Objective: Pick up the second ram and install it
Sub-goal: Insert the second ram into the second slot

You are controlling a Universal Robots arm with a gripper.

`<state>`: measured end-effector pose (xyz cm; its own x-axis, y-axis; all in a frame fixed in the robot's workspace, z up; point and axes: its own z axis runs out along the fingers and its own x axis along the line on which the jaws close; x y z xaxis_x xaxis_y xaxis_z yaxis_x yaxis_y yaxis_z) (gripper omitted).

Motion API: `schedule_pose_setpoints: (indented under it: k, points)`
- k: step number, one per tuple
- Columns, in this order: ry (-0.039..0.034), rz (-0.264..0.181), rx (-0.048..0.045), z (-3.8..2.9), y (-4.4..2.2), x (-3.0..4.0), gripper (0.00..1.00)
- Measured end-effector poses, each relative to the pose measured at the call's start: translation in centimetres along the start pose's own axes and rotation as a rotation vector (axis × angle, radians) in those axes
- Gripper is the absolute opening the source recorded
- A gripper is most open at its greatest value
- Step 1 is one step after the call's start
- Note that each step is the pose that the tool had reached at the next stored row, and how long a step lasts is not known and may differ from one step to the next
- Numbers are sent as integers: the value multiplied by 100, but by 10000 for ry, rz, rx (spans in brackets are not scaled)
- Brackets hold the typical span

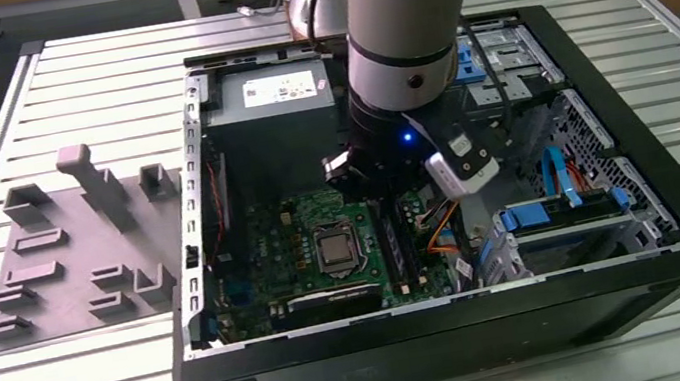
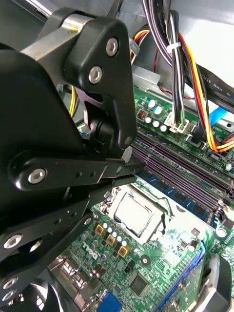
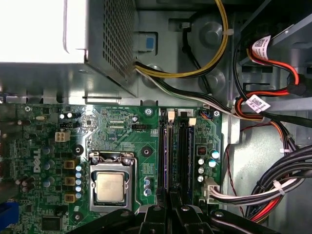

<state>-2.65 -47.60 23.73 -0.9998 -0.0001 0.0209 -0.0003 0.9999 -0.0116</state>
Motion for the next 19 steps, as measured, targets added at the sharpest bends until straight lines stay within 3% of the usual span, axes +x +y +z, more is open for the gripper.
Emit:
schedule_pose_setpoints:
  k: [9,19]
  points:
    - [1,48,-11,48,0,-22,14]
    - [2,40,-29,145,1,-24,14]
